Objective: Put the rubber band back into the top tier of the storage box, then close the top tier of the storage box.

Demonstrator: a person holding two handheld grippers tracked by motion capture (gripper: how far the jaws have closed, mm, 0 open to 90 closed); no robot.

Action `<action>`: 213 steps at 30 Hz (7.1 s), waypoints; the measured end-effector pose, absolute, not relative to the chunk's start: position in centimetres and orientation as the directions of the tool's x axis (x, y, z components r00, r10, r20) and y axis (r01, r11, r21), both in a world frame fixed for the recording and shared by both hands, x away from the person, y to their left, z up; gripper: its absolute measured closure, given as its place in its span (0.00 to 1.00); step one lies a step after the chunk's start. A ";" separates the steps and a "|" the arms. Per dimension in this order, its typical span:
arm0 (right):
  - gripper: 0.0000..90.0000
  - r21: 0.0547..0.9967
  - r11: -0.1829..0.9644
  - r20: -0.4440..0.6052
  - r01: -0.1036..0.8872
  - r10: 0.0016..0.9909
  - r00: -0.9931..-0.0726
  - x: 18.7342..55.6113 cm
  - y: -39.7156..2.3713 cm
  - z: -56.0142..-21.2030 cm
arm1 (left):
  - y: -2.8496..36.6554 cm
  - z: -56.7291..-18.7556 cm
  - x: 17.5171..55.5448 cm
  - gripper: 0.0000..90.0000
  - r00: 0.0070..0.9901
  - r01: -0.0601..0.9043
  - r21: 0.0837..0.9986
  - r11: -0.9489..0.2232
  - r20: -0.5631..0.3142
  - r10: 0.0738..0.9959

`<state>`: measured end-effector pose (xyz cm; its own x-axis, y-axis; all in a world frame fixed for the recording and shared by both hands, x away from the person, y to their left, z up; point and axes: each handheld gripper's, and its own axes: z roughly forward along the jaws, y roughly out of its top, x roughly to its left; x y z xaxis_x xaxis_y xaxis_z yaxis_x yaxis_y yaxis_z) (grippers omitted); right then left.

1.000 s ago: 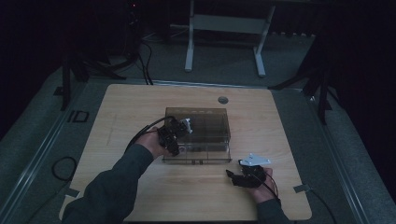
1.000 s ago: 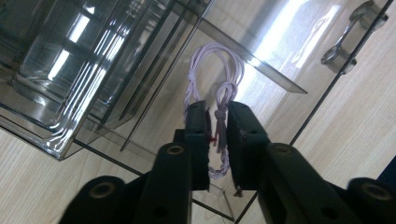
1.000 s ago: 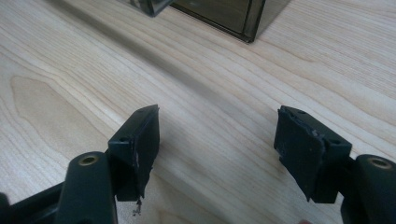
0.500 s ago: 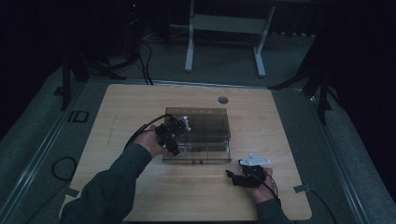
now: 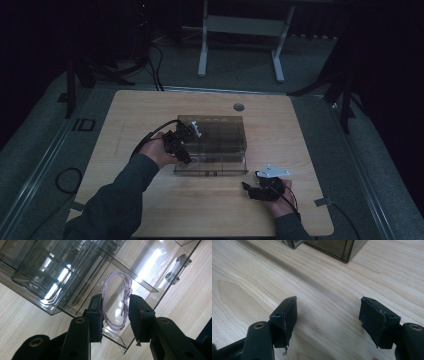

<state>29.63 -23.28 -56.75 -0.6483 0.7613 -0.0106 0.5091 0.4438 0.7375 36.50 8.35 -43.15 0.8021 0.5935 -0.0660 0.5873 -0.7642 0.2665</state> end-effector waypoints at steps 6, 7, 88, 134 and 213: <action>0.34 0.737 0.445 -0.011 0.508 0.760 -0.649 29.6 -23.3 -56.8 | 8.6 -42.4 35.9 0.71 0.804 0.580 0.307 -0.755 -0.068 0.590; 0.34 0.737 0.444 -0.011 0.509 0.761 -0.649 29.6 -23.3 -56.8 | 8.7 -42.2 35.8 0.71 0.805 0.577 0.317 -0.752 -0.066 0.589; 0.33 0.737 0.447 -0.011 0.507 0.758 -0.652 29.7 -23.2 -56.8 | 3.6 -45.0 31.1 1.00 0.915 0.372 0.266 -0.889 0.060 0.400; 0.33 0.737 0.447 -0.011 0.507 0.758 -0.653 29.7 -23.2 -56.8 | 2.6 -47.1 31.8 1.00 0.902 0.411 0.277 -0.869 0.015 0.432; 0.33 0.736 0.445 -0.007 0.510 0.758 -0.652 29.7 -23.2 -56.8 | 2.6 -45.8 33.9 1.00 0.841 0.463 0.313 -0.830 0.141 0.522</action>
